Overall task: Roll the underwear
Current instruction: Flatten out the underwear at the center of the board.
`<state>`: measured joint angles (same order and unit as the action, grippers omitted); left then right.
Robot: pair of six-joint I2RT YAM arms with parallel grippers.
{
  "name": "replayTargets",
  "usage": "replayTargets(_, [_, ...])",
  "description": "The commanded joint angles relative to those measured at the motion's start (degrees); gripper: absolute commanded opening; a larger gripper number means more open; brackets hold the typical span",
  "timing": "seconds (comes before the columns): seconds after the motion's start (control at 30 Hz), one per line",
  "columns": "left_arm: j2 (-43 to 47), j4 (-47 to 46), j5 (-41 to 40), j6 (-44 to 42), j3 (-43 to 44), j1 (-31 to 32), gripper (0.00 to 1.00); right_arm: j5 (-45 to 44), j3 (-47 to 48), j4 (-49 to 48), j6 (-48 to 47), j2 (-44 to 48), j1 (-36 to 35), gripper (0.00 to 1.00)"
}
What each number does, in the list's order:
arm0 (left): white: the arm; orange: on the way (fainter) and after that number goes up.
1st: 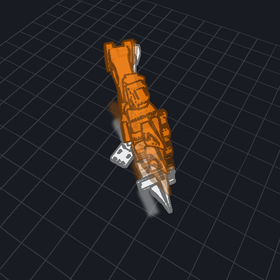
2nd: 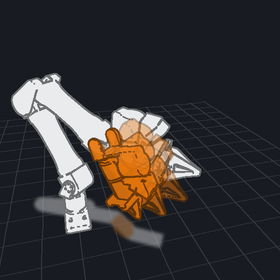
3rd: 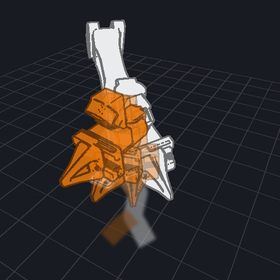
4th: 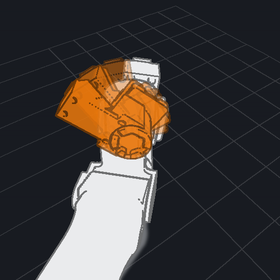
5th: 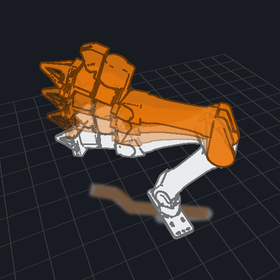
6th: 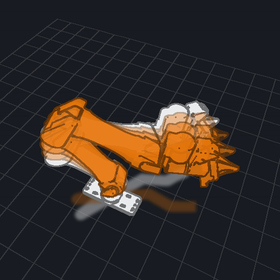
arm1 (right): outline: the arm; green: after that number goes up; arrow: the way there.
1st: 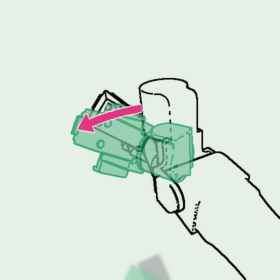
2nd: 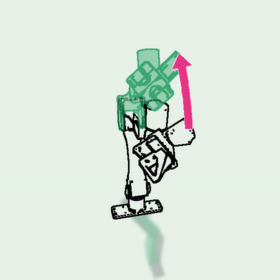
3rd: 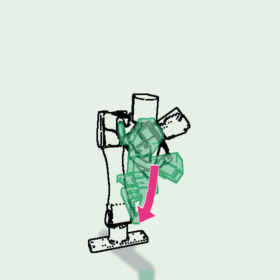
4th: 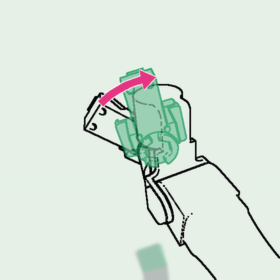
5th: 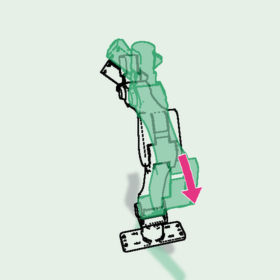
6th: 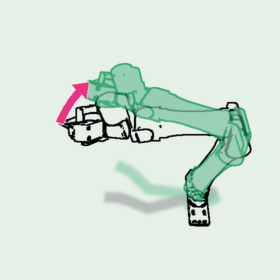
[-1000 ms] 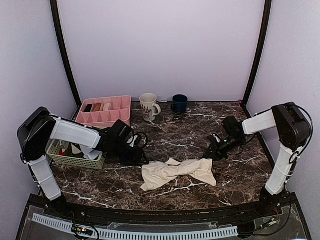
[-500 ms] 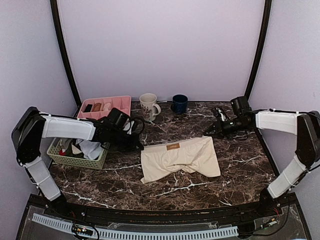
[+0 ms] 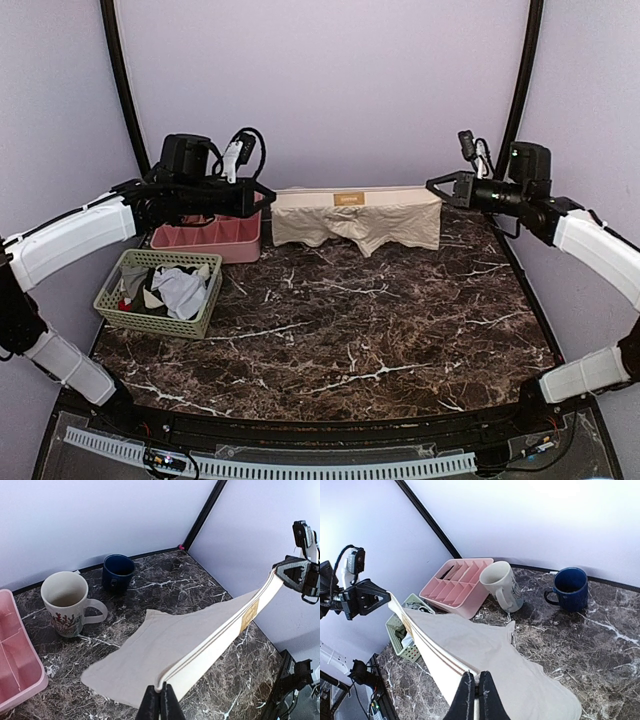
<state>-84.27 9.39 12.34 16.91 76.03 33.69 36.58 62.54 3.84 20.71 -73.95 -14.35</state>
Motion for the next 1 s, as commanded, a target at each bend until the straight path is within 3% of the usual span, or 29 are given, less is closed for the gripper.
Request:
replayTargets(0.0, [9.1,4.5,0.9,-4.6,-4.1,3.1,0.0,-0.3,-3.9,-1.9,2.3,9.3,-1.9,0.0])
replayTargets(0.2, [17.7,6.2,1.7,2.5,-11.5,9.7,0.0,-4.0,-12.1,3.5,8.5,23.4,-5.6,0.0])
replayTargets(0.3, [15.5,5.9,-0.3,4.7,-12.1,9.7,0.0,-7.2,-12.7,6.0,7.3,21.0,-5.6,0.0])
replayTargets(0.4, [9.1,7.9,-8.0,4.3,-9.3,9.4,0.0,-13.5,-10.9,6.9,5.4,11.2,-5.4,0.0])
replayTargets(0.47, [2.2,10.4,-11.8,4.9,-5.6,7.5,0.03,-16.0,-7.4,8.0,5.4,1.7,-4.6,0.11])
replayTargets(0.63, [-11.6,18.9,-16.1,4.0,4.4,3.6,0.58,-19.6,7.3,20.0,3.7,-18.1,-2.9,0.47])
replayTargets(0.67, [-12.7,20.9,-16.1,3.3,6.1,3.6,0.61,-19.3,8.4,21.2,3.4,-19.1,-2.6,0.58])
replayTargets(0.73, [-11.9,22.6,-14.2,2.8,4.9,3.7,0.62,-18.0,8.8,22.4,2.2,-18.9,-2.2,0.68])
replayTargets(0.8, [-9.1,20.6,-11.2,2.7,-0.1,4.3,0.62,-14.3,7.3,22.1,1.2,-17.9,-2.2,0.67])
replayTargets(0.97, [-5.3,14.2,-3.8,3.3,-11.3,10.1,0.58,-4.3,1.2,22.4,0.9,-17.8,-6.0,0.5])
